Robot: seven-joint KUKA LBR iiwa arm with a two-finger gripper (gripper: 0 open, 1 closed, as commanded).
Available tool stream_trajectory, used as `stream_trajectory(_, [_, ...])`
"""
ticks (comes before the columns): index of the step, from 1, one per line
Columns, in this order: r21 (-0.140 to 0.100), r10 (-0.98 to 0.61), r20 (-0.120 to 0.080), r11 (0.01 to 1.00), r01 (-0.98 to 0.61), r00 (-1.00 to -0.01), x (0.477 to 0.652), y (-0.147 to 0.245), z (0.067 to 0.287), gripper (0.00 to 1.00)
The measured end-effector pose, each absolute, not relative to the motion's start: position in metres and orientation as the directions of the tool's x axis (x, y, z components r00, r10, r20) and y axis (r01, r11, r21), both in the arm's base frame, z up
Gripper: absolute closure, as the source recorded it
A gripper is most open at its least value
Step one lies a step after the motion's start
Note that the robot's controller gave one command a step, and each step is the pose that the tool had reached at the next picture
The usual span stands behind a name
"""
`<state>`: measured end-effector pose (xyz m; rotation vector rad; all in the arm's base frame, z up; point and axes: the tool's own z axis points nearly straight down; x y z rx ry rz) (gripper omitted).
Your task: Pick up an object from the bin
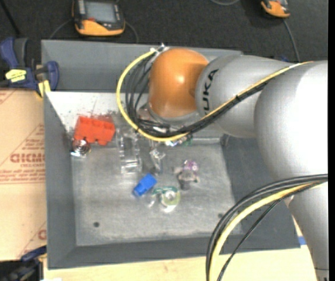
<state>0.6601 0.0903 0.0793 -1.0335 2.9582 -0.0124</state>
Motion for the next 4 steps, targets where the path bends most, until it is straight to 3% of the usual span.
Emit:
stream_trajectory(1, [-0.020,-0.620,-0.038,0.785,-0.619,-0.784,0.667,0.095,0.085,1.00])
stream_trajectory(2, [-0.003,-0.615,-0.006,0.789,-0.615,-0.789,0.669,0.094,0.110,1.00])
stream_trajectory(3, [-0.001,-0.610,-0.005,0.792,-0.610,-0.792,0.669,0.093,0.139,1.00])
stream_trajectory(4, [0.000,-0.607,-0.006,0.795,-0.607,-0.795,0.670,0.093,0.142,1.00])
